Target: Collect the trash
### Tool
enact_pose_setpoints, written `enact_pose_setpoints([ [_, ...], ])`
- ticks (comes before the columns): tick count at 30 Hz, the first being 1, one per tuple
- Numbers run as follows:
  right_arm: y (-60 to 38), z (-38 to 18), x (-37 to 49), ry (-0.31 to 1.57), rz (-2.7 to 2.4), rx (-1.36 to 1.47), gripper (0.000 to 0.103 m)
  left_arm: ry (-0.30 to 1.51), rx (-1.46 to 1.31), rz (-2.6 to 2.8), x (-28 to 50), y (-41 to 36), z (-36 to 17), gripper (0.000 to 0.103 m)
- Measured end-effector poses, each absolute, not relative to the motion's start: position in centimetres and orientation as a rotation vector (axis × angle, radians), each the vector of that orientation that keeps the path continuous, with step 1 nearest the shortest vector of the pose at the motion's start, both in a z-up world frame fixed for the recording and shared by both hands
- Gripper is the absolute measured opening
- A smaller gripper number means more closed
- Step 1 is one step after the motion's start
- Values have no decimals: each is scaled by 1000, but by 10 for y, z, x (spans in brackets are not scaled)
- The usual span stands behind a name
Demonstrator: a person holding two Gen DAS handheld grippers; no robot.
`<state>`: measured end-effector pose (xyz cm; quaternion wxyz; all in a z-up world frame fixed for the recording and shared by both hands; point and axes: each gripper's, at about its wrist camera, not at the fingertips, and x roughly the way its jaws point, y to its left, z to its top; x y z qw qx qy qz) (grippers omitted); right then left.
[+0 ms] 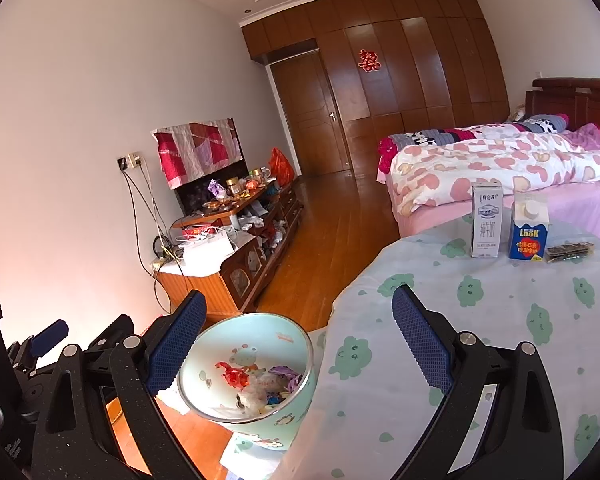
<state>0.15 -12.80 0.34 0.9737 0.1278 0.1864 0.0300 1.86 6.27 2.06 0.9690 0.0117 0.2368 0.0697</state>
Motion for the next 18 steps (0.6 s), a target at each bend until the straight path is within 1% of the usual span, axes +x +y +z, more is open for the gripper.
enact_pose_setpoints([
  [12,-127,5,0,374,59,257,93,476,22,140,20,64,22,97],
  [18,-125,9,0,373,55,257,95,472,23,139,20,64,24,97],
])
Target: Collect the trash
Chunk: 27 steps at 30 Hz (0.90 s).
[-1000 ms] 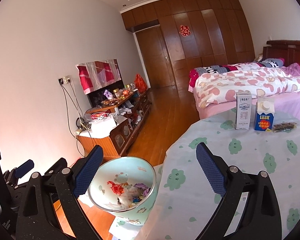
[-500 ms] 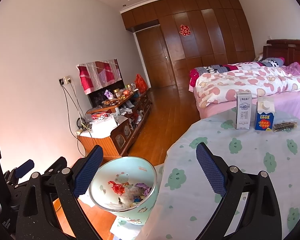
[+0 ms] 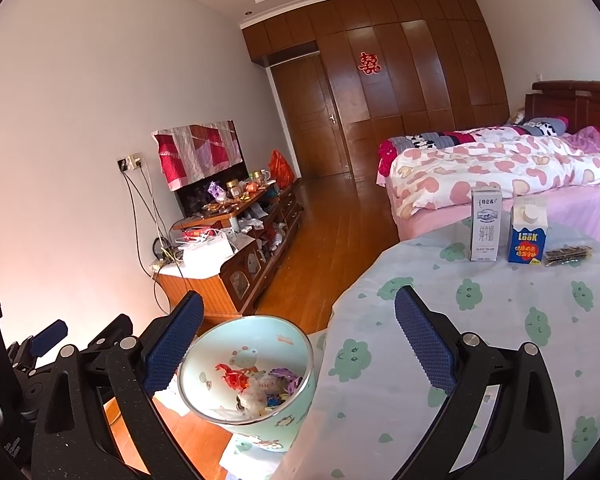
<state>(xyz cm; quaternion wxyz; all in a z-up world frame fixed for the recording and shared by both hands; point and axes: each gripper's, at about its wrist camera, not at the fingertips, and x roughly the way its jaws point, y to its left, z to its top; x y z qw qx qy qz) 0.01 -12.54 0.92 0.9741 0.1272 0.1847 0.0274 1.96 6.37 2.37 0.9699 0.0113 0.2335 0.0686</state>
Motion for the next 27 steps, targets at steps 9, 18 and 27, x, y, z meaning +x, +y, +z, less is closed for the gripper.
enact_pose_setpoints([
  [9,-126,9,0,371,55,259,95,466,12,134,17,64,26,97],
  [18,-126,11,-1,369,53,261,95,462,7,103,15,62,26,96],
  [27,-128,9,-3,369,46,262,95,440,11,127,11,60,30,97],
])
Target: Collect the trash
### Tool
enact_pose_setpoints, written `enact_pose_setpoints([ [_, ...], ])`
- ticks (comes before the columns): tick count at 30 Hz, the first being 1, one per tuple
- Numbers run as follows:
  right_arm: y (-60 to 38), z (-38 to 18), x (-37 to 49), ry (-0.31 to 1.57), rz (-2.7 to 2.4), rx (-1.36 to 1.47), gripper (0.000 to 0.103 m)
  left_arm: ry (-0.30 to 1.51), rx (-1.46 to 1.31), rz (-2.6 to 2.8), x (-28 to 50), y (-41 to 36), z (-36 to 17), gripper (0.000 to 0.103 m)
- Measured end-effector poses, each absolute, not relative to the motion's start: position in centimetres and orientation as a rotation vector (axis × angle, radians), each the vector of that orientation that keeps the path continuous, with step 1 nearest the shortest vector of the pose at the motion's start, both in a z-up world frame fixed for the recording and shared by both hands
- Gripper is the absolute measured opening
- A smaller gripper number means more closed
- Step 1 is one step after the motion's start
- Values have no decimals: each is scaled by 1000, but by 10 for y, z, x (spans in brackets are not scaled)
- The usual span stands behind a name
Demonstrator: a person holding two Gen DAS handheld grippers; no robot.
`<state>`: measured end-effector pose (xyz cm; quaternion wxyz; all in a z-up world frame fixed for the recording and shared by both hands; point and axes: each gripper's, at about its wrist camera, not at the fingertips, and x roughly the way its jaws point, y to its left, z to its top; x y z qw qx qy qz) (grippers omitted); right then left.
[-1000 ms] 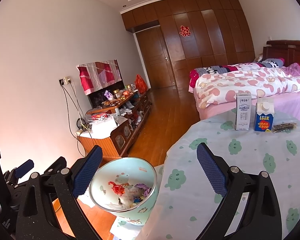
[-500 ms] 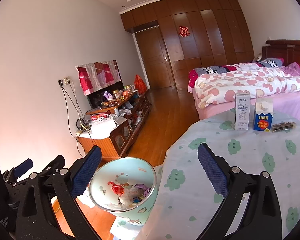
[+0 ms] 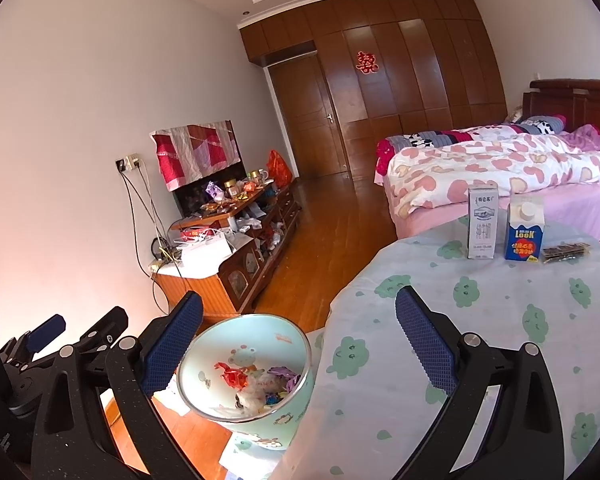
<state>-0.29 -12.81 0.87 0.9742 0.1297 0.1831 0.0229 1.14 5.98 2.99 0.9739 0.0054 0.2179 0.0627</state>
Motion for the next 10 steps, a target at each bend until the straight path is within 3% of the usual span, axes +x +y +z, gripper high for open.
enact_pose_setpoints([
  [10,-136,4,-3,384,15,274,95,457,-4,125,16,62,27,97],
])
